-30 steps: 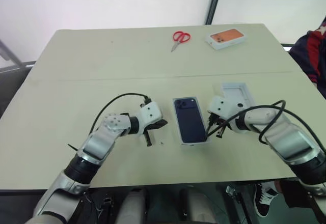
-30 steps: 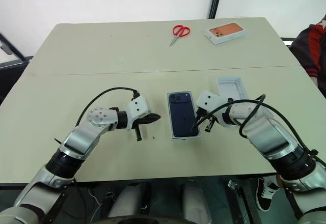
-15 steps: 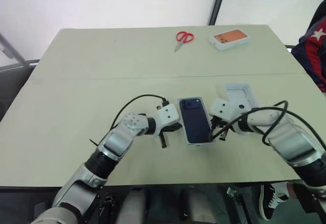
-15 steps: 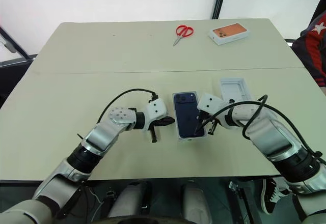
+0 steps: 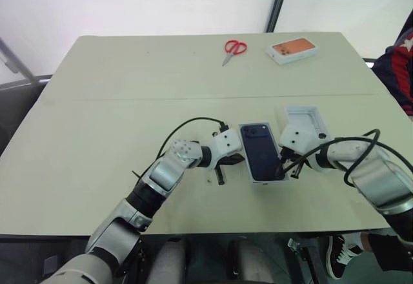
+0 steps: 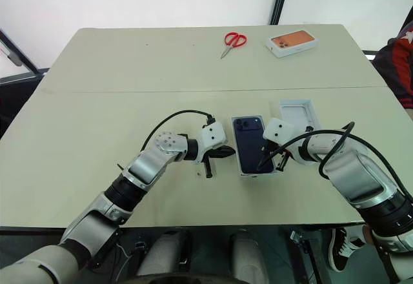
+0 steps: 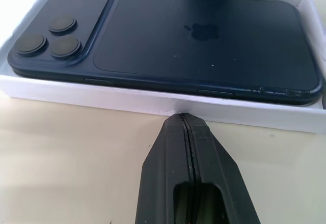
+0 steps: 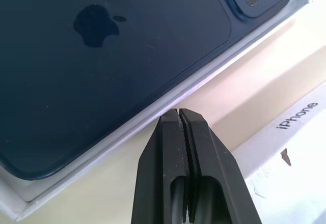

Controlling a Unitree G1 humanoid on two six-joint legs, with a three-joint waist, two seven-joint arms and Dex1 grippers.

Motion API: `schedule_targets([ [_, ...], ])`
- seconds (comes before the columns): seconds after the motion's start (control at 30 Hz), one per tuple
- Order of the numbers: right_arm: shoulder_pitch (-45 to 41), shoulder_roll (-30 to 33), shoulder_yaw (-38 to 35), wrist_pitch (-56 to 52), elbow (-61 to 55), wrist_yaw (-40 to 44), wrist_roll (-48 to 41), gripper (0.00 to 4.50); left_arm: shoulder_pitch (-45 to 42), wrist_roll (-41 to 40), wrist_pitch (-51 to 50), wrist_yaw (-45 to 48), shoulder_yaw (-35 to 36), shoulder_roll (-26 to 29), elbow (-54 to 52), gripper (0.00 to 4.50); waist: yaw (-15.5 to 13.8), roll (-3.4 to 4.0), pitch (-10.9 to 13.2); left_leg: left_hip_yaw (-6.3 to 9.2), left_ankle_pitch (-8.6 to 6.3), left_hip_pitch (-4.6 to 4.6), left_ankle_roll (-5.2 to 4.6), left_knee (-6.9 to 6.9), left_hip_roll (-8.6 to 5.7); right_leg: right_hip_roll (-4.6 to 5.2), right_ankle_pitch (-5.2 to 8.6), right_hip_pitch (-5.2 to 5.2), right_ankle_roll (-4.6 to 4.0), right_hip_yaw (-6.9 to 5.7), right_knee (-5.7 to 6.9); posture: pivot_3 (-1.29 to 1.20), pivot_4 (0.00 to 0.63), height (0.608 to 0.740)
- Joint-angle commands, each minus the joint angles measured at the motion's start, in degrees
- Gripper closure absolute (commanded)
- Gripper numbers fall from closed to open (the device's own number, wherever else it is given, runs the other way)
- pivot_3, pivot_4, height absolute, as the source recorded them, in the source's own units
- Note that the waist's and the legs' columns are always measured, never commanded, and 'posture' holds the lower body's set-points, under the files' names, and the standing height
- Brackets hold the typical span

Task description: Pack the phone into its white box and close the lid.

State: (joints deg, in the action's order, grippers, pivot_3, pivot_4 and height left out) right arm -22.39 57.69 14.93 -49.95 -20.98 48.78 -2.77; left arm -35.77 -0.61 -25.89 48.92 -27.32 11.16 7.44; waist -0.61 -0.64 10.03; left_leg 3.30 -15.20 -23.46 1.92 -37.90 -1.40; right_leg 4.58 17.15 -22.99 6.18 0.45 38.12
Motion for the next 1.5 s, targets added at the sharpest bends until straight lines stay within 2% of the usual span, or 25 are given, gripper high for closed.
schedule_targets([
  [0.03,-0.5,1.9,-3.6,1.8,-0.7,2.7,-1.7,4.21,-0.2,-1.1,1.1,0.4,1.6,0.3,-3.9,4.50,0.0,0.00,0.0,0.00,0.00,0.00,0.00,0.00,0.00,0.00,0.00,0.00,0.00,0.00,0.00,0.00,0.150,0.740],
  [0.1,-0.3,2.6,-5.0,2.8,-0.5,4.2,-2.7,3.61,0.2,-1.8,0.8,0.1,3.0,1.0,-4.9,4.50,0.0,0.00,0.0,0.01,0.00,0.00,0.00,0.00,0.01,0.00,0.00,0.00,0.00,0.00,0.00,0.00,0.150,0.740],
  [0.23,-2.0,3.0,-9.3,0.4,-0.6,5.8,-5.6,1.61,0.4,-3.1,0.1,-0.9,7.3,3.4,-6.7,4.50,0.2,0.00,0.0,0.00,-0.01,0.01,-0.01,0.00,0.04,-0.01,0.00,0.00,0.00,0.00,0.00,0.00,0.150,0.740],
  [0.3,-5.3,0.9,-11.3,-4.0,1.6,3.6,-6.6,0.60,1.0,-4.3,0.8,-0.7,9.9,5.2,-7.9,4.50,0.5,0.02,0.0,0.00,-0.01,0.02,-0.02,0.00,0.07,-0.04,0.00,0.00,0.00,0.00,0.02,0.00,0.150,0.740],
  [0.47,-13.3,-8.2,-12.9,-19.9,11.4,-4.8,-7.6,0.60,7.7,-7.8,8.2,3.7,14.3,11.3,-14.1,4.50,1.3,0.03,0.0,0.02,-0.01,0.05,-0.01,0.03,0.13,-0.04,0.00,0.01,0.00,0.01,0.01,0.00,0.150,0.740],
  [0.73,-19.9,-14.9,-13.8,-32.7,22.0,-11.2,-8.9,0.60,14.6,-14.1,11.0,9.7,17.1,17.1,-20.3,4.50,0.9,0.09,0.0,-0.04,-0.01,-0.03,0.00,0.00,0.01,0.13,0.00,-0.02,-0.01,0.09,-0.02,0.00,0.150,0.740],
  [0.83,-21.1,-15.2,-11.7,-32.6,24.2,-12.8,-8.5,1.47,15.8,-14.6,11.0,8.6,17.9,17.7,-20.7,4.50,1.0,0.09,0.0,-0.03,-0.03,-0.03,-0.04,0.02,0.01,0.11,0.00,-0.03,-0.01,0.07,-0.03,0.00,0.150,0.740],
  [1.03,-23.3,-15.6,-11.4,-34.0,24.8,-14.4,-9.5,4.42,16.6,-14.5,11.3,7.2,17.5,17.3,-21.2,4.50,1.3,0.10,0.0,-0.05,-0.04,-0.03,-0.05,0.02,0.03,0.07,0.00,-0.05,0.00,0.06,0.00,0.00,0.150,0.740],
  [1.17,-25.1,-16.8,-15.1,-35.3,23.9,-15.1,-11.1,4.48,17.0,-14.2,11.6,6.5,17.4,17.1,-20.7,4.50,1.4,0.10,0.0,-0.06,-0.04,-0.03,-0.06,0.02,0.06,0.04,0.00,-0.06,0.00,0.07,0.01,0.00,0.150,0.740],
  [1.33,-30.7,-18.4,-24.8,-39.6,18.7,-11.5,-18.9,4.48,17.8,-14.5,12.1,5.9,18.9,17.7,-19.2,4.50,1.4,0.19,0.1,-0.09,-0.04,-0.03,-0.07,0.04,0.06,0.03,0.00,-0.10,0.00,0.09,0.02,0.00,0.150,0.740],
  [1.37,-31.4,-19.1,-27.3,-41.1,17.2,-10.1,-22.6,4.48,17.9,-14.6,12.2,5.6,19.4,17.8,-18.8,4.50,1.3,0.19,0.1,-0.08,-0.05,-0.03,-0.07,0.04,0.07,0.02,0.00,-0.10,0.00,0.08,0.02,0.00,0.150,0.740],
  [1.43,-30.9,-20.3,-30.9,-42.5,14.4,-9.6,-39.6,4.48,17.4,-14.4,12.7,4.9,20.4,18.0,-16.8,4.50,1.3,0.17,0.1,-0.07,-0.05,-0.04,-0.07,0.05,0.09,0.01,0.00,-0.10,0.00,0.08,0.02,0.00,0.150,0.740],
  [1.5,-28.9,-23.4,-32.4,-42.5,15.1,-17.2,-55.9,4.48,16.3,-14.3,13.0,4.2,21.2,17.8,-15.0,4.50,1.5,0.15,0.0,-0.05,-0.06,-0.02,-0.09,0.06,0.14,-0.03,0.00,-0.07,0.00,0.06,0.01,0.00,0.150,0.740],
])
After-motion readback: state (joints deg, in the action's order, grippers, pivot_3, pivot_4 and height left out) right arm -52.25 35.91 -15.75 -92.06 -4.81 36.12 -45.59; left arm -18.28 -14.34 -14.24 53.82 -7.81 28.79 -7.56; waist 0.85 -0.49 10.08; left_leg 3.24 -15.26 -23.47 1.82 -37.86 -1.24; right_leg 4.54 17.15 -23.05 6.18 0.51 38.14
